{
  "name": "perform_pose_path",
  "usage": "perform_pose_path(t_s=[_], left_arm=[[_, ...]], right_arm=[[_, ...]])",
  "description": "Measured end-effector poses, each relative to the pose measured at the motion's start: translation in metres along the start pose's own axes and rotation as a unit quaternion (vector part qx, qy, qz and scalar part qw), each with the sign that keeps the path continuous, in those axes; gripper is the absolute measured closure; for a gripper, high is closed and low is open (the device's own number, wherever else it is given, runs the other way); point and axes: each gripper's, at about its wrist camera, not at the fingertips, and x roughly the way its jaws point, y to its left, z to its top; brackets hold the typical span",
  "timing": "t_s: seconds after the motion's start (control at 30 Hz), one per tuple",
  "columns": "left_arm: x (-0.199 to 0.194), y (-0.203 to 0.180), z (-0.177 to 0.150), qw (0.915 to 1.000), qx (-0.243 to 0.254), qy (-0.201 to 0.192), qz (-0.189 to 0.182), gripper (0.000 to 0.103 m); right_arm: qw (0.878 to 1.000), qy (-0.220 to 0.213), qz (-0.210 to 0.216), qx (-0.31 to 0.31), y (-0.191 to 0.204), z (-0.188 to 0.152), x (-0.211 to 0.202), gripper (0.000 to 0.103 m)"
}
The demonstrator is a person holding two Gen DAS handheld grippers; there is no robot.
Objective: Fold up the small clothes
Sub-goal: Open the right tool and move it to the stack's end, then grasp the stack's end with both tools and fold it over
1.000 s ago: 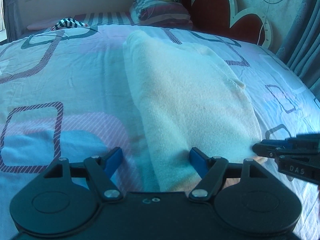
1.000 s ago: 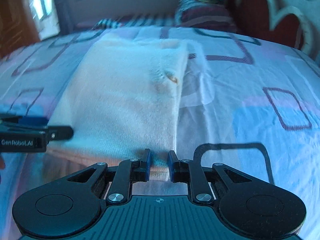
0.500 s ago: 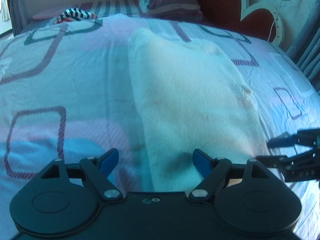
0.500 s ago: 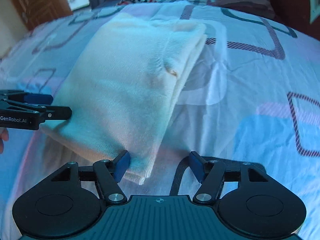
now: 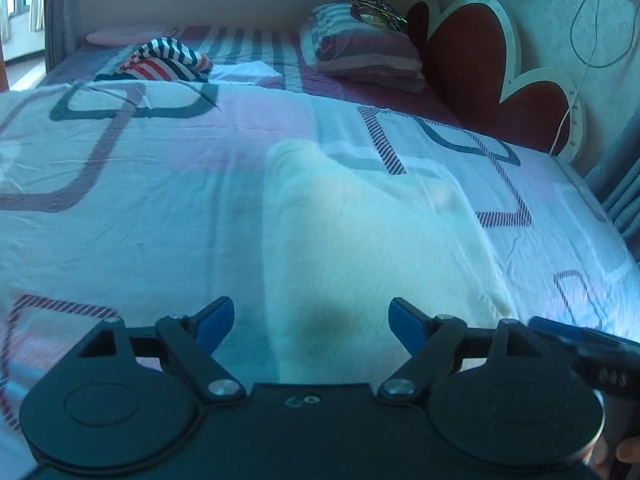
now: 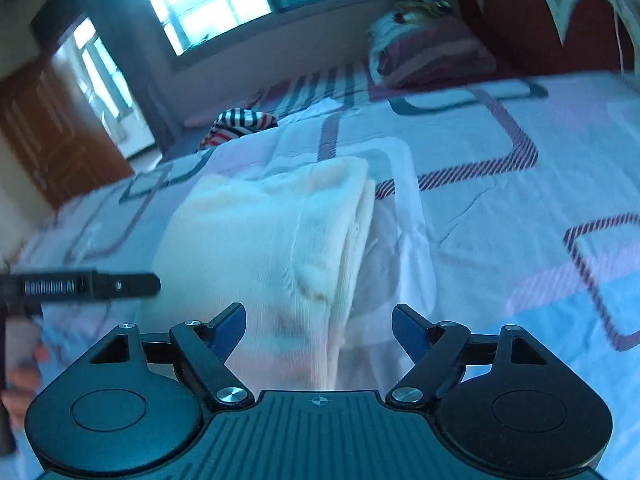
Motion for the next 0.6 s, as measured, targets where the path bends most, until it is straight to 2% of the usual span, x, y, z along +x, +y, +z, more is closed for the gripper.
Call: perform_pose_path(t_s=[0.1,0.27,0.37,0.4,0.43,0.5,0.6], left_arm=[[0.016,0.001,0.002,0.9999,0.005,0.010,-0.010,0.022],[0.031,0.015,-0.003,0.9975,-0.031,0.021,-0.060,0.026],[0.035,0.017,-0.006,0.9961,-0.036,0.018,-0.078,0.031],[0.035,0.017,-0.006,0.9957,-0.036,0.018,-0.083,0.036],[0.036,0.016,-0.006,0.9954,-0.038,0.018,-0.087,0.038],[0.036,0.016,-0.006,0.9950,-0.038,0.017,-0.091,0.046],[0.035,0.016,-0.006,0.9938,-0.050,0.018,-0.098,0.055]], right_arm=[[0.999,0.007,0.014,0.039,-0.010,0.012,0.019,0.024],[0.995,0.017,0.054,0.081,-0.026,0.018,0.039,0.024],[0.993,0.010,0.070,0.093,-0.030,0.017,0.042,0.025],[0.993,0.012,0.073,0.092,-0.029,0.017,0.043,0.038],[0.993,0.015,0.072,0.090,-0.028,0.016,0.044,0.044],[0.993,0.016,0.069,0.092,-0.027,0.015,0.045,0.050],[0.993,0.015,0.069,0.094,-0.027,0.013,0.044,0.051]])
